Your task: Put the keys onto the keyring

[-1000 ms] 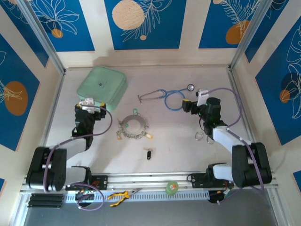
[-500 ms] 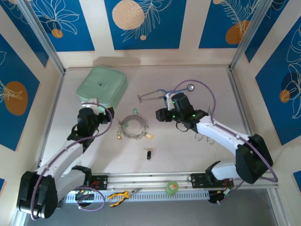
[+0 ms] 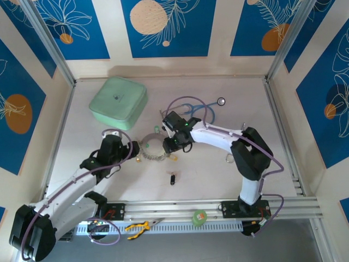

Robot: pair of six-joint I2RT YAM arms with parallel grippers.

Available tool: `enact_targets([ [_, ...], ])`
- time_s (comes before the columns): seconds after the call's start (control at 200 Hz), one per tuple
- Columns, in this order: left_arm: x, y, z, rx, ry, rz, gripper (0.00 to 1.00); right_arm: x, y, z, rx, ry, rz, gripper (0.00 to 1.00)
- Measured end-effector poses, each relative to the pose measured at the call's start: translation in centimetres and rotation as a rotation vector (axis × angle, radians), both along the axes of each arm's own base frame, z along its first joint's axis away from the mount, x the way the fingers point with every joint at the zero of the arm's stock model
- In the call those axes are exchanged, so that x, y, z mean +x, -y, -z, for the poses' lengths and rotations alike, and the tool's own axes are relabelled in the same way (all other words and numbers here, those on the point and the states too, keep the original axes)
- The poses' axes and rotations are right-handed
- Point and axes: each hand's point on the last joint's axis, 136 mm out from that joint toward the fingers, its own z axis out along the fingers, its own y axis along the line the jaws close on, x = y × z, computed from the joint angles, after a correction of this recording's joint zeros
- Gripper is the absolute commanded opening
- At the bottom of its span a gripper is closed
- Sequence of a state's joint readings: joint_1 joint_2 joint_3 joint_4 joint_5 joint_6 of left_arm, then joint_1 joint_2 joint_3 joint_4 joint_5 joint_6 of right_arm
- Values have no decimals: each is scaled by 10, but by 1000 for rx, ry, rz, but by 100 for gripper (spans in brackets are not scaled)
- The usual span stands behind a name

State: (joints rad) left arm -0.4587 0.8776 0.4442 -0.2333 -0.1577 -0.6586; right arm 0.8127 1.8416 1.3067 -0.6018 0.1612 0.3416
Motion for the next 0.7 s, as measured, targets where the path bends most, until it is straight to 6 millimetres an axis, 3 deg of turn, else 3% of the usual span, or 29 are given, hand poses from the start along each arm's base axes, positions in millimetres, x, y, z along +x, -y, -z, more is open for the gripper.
enact_targets([
  [0.28,-6,-10,1,-14,-4,-65,85,20,-5,13,-132,50,-96,40],
  [0.7,-10,-14,7,-17,-10,-88,84,26,-10,30,-236,62,-201,33],
])
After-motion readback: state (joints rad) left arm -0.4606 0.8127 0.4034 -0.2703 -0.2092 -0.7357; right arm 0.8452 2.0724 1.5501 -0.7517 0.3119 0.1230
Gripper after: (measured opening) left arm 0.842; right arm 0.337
